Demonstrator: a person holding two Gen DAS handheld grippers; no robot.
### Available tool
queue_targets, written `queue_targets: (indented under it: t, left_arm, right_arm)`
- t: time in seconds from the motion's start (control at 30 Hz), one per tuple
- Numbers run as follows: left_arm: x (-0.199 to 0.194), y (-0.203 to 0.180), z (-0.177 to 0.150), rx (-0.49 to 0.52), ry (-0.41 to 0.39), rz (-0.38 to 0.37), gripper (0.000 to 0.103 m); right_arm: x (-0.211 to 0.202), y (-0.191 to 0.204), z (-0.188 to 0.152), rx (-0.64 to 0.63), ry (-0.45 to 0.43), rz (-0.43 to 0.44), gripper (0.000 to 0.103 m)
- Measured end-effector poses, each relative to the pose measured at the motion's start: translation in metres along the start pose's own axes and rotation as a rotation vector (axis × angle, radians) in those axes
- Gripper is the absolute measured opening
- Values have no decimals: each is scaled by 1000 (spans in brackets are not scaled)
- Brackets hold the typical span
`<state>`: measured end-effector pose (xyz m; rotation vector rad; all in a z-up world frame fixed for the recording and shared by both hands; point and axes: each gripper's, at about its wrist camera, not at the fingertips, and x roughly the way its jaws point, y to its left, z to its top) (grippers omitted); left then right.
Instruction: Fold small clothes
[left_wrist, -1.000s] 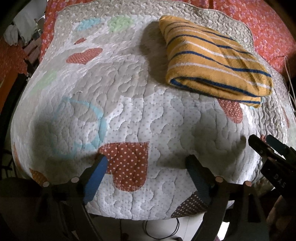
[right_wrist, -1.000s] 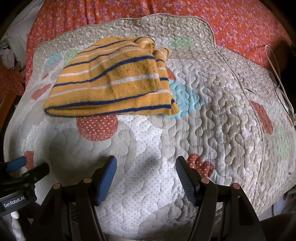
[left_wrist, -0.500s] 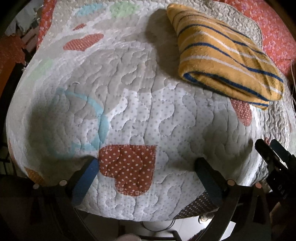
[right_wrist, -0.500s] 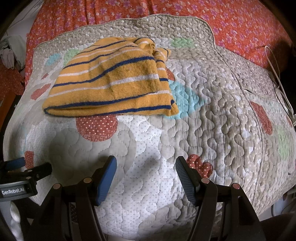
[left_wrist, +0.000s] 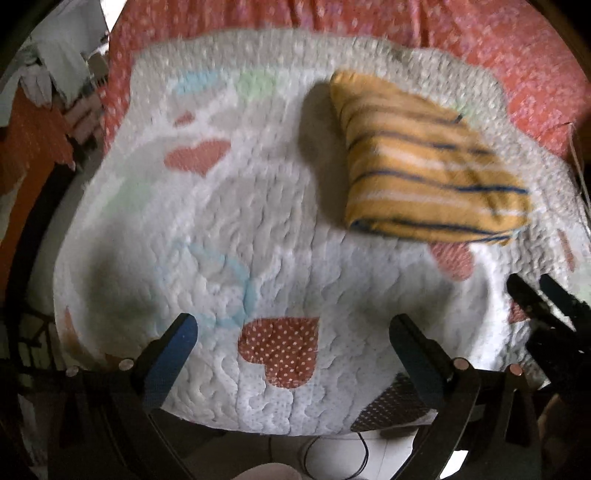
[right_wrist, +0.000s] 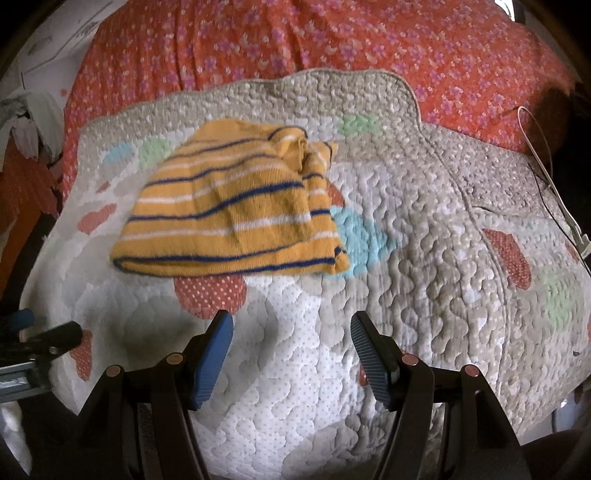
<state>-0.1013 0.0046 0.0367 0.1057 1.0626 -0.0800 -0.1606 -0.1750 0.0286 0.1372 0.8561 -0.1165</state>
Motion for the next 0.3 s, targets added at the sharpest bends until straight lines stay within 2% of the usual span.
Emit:
queue_targets:
  t: [0.17, 0.3]
  left_arm:
    - [-18, -7, 2, 10, -27, -10, 103]
    - [-26, -12, -6, 14, -23, 13, 103]
  right_arm:
    - [-9, -2, 2, 9, -26, 6, 71]
    - [-12, -3, 2, 8, -32, 12, 72]
